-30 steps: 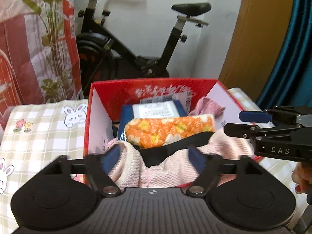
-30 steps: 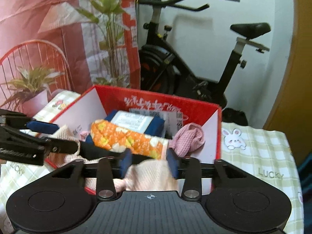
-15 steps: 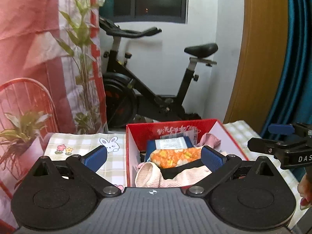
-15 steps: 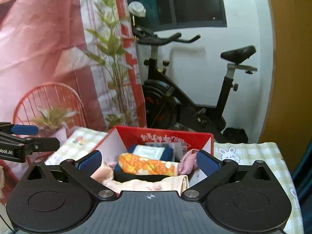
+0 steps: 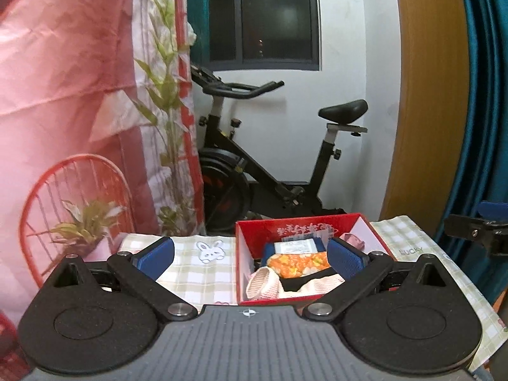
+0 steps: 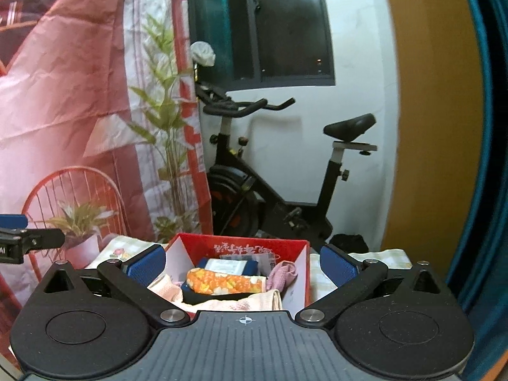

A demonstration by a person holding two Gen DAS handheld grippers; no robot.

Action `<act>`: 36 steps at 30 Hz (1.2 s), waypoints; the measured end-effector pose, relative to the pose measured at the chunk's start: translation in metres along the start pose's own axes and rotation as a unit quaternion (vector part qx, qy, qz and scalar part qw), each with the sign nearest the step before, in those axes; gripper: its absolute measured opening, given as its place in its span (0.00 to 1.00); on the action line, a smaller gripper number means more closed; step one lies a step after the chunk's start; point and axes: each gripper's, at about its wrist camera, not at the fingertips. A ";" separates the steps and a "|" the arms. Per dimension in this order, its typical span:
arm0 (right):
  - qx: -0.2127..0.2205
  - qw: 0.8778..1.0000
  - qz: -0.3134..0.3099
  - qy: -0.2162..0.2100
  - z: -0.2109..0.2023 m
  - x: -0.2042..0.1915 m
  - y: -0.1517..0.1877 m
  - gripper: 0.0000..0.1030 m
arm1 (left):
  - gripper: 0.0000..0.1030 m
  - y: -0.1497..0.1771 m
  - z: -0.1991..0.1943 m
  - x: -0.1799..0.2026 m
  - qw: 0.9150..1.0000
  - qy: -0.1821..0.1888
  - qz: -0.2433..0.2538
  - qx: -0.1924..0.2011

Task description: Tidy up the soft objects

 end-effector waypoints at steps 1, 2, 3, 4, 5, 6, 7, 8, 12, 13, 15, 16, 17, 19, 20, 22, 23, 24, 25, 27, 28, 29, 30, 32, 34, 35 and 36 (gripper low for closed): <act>0.004 1.000 0.002 0.002 -0.006 0.000 0.000 1.00 | 1.00 0.000 -0.004 0.001 1.000 -0.004 0.001 0.002; 0.007 1.000 0.004 0.003 -0.011 0.000 0.000 1.00 | 1.00 0.000 -0.009 0.002 1.000 -0.005 0.001 0.005; 0.011 1.000 0.006 0.004 -0.015 0.001 0.000 1.00 | 1.00 0.001 -0.013 0.004 1.000 -0.006 0.002 0.007; 0.012 1.000 0.008 0.004 -0.020 0.002 0.000 1.00 | 1.00 0.001 -0.017 0.005 1.000 -0.006 0.003 0.008; 0.012 1.000 0.009 0.004 -0.023 0.002 0.000 1.00 | 1.00 0.002 -0.019 0.006 1.000 -0.007 0.004 0.009; 0.011 1.000 0.009 0.004 -0.025 0.001 0.000 1.00 | 1.00 0.002 -0.022 0.007 1.000 -0.008 0.005 0.010; 0.012 1.000 0.008 0.003 -0.028 0.001 0.001 1.00 | 1.00 0.002 -0.025 0.007 1.000 -0.010 0.006 0.012; 0.013 1.000 0.007 0.004 -0.031 0.000 0.001 1.00 | 1.00 0.002 -0.027 0.008 1.000 -0.012 0.007 0.014; 0.017 1.000 0.007 0.004 -0.038 -0.001 0.000 1.00 | 1.00 0.000 -0.031 0.009 1.000 -0.020 0.008 0.019; 0.018 1.000 0.007 0.004 -0.038 -0.001 0.000 1.00 | 1.00 0.000 -0.032 0.009 1.000 -0.021 0.007 0.020; 0.019 1.000 0.007 0.005 -0.039 -0.002 -0.001 1.00 | 1.00 0.000 -0.033 0.008 0.999 -0.024 0.006 0.022; 0.019 1.000 0.006 0.006 -0.040 -0.003 -0.001 1.00 | 1.00 0.000 -0.034 0.008 0.999 -0.025 0.004 0.023; 0.020 1.000 0.004 0.006 -0.040 -0.003 -0.001 1.00 | 1.00 0.000 -0.035 0.007 0.999 -0.026 0.003 0.023; 0.020 1.000 0.004 0.006 -0.040 -0.003 -0.001 1.00 | 1.00 0.001 -0.034 0.006 0.999 -0.027 0.000 0.022; 0.019 1.000 0.005 0.006 -0.040 -0.003 -0.001 1.00 | 1.00 0.001 -0.034 0.005 0.999 -0.027 -0.001 0.021; 0.018 1.000 0.005 0.006 -0.040 -0.002 -0.001 1.00 | 1.00 0.001 -0.034 0.006 0.999 -0.027 -0.002 0.020; 0.017 1.000 0.004 0.007 -0.040 -0.003 -0.001 1.00 | 1.00 0.002 -0.034 0.006 0.999 -0.026 -0.003 0.019; 0.016 1.000 0.004 0.007 -0.040 -0.003 -0.001 1.00 | 1.00 0.002 -0.034 0.006 0.999 -0.025 -0.003 0.019; 0.015 1.000 0.004 0.007 -0.038 -0.004 -0.001 1.00 | 1.00 0.002 -0.033 0.006 1.000 -0.025 -0.004 0.018; 0.015 1.000 0.003 0.008 -0.039 -0.004 -0.001 1.00 | 1.00 0.002 -0.033 0.005 1.000 -0.023 -0.006 0.017; 0.015 1.000 0.002 0.007 -0.039 -0.004 -0.002 1.00 | 1.00 0.002 -0.033 0.005 1.000 -0.022 -0.007 0.016; 0.015 1.000 0.002 0.008 -0.039 -0.005 -0.002 1.00 | 1.00 0.003 -0.033 0.004 1.000 -0.021 -0.008 0.016; 0.015 1.000 0.003 0.008 -0.039 -0.004 -0.002 1.00 | 1.00 0.003 -0.034 0.004 1.000 -0.020 -0.009 0.015; 0.015 1.000 0.003 0.007 -0.039 -0.004 -0.002 1.00 | 1.00 0.003 -0.034 0.003 1.000 -0.020 -0.010 0.014; 0.015 1.000 0.003 0.008 -0.038 -0.004 -0.002 1.00 | 1.00 0.003 -0.034 0.003 1.000 -0.020 -0.010 0.014; 0.015 1.000 0.003 0.007 -0.039 -0.004 -0.002 1.00 | 1.00 0.003 -0.034 0.003 1.000 -0.020 -0.010 0.014; 0.015 1.000 0.003 0.008 -0.039 -0.004 -0.002 1.00 | 1.00 0.003 -0.034 0.003 1.000 -0.020 -0.010 0.014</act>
Point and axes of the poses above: each gripper's, at about its wrist camera, not at the fingertips, and z roughly the way its jaws point, x to its right, y to its underside, and after that the axes turned 5 degrees about -y, right-handed
